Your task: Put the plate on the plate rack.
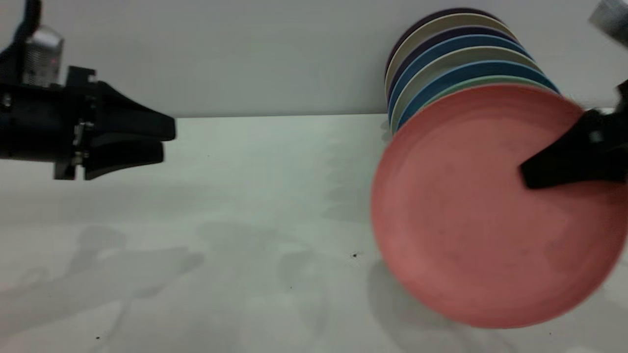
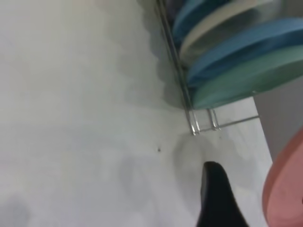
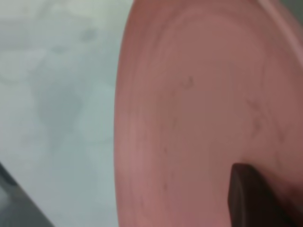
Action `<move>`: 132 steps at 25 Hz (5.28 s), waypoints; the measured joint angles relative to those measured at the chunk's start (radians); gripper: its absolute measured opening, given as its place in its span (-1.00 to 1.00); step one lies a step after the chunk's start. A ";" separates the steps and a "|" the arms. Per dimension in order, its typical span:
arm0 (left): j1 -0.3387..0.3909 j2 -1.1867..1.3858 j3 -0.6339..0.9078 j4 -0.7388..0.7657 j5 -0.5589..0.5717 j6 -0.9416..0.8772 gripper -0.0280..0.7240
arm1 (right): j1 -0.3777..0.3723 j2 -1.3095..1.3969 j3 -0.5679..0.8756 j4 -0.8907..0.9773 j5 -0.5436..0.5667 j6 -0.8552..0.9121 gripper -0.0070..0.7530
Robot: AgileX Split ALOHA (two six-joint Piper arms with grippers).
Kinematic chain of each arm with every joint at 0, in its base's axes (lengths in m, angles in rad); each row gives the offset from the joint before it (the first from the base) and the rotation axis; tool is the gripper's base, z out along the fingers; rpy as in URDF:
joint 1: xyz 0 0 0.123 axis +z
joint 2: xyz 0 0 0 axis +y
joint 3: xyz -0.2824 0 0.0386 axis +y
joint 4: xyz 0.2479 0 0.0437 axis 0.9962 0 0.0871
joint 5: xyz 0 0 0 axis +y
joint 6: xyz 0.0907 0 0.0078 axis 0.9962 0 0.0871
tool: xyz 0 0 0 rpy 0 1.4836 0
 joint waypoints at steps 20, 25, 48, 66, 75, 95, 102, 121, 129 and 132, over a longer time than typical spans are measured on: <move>0.010 0.000 0.000 0.002 -0.007 -0.001 0.30 | -0.006 -0.168 -0.129 -0.271 -0.117 -0.409 -0.65; 0.010 0.000 0.000 0.003 -0.008 0.000 0.30 | 0.038 -0.160 -0.226 -0.363 -0.115 -0.409 -0.65; 0.010 0.000 0.000 0.037 -0.045 0.000 0.31 | 0.126 -0.046 -0.342 -0.427 -0.196 -0.409 -0.65; 0.010 0.000 0.000 0.037 -0.052 0.000 0.31 | 0.126 0.009 -0.342 -0.224 -0.214 -0.409 -0.59; 0.010 0.000 0.000 0.038 -0.052 0.000 0.31 | 0.126 0.010 -0.342 -0.224 -0.219 -0.409 -0.44; 0.010 0.000 0.000 0.038 -0.075 0.000 0.31 | 0.126 0.010 -0.342 -0.222 -0.093 -0.409 -0.35; 0.010 0.000 0.000 0.038 -0.079 0.000 0.31 | 0.126 0.010 -0.342 -0.252 -0.091 -0.386 -0.35; 0.010 0.000 0.000 0.038 -0.081 -0.002 0.31 | 0.126 0.009 -0.344 -0.318 -0.065 -0.247 0.00; 0.010 0.000 0.000 0.038 -0.096 -0.020 0.31 | 0.125 -0.123 -0.344 -0.365 -0.083 0.109 0.00; 0.010 -0.008 0.000 0.050 -0.182 -0.049 0.31 | 0.092 -0.180 -0.345 -0.410 -0.070 0.466 0.01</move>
